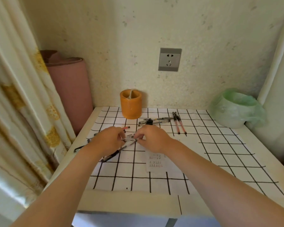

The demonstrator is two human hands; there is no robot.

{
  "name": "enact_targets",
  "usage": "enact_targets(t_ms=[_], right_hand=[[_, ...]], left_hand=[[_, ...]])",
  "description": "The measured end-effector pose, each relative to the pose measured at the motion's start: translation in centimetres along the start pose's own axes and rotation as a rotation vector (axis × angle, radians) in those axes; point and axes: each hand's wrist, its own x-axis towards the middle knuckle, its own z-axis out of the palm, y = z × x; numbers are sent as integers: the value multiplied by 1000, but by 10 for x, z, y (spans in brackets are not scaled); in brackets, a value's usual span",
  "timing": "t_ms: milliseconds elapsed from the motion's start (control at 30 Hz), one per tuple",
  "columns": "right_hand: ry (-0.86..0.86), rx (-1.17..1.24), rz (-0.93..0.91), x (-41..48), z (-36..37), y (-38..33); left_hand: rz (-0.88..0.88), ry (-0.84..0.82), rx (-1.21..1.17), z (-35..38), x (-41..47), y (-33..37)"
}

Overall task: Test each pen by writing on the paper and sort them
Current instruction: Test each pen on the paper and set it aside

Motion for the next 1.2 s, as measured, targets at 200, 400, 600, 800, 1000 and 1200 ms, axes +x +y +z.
enact_targets(t_ms=[200, 400, 600, 800, 1000, 1200], right_hand=[[-1, -104, -77, 9, 17, -19], [16, -274, -155, 6, 28, -26], [114, -261, -160, 1, 14, -26], [128, -214, -100, -19, -14, -19], [-26, -92, -68, -46, -25, -12], [14, -118, -15, -54, -32, 14]], left_hand=[[-28, -110, 6, -7, -25, -27], [-28, -182, 43, -5, -32, -33], [-32, -91, 4, -9, -27, -28], [0, -36, -72, -6, -23, -2], [129, 12, -258, -1, -17, 38], [156, -4, -295, 2, -9, 57]])
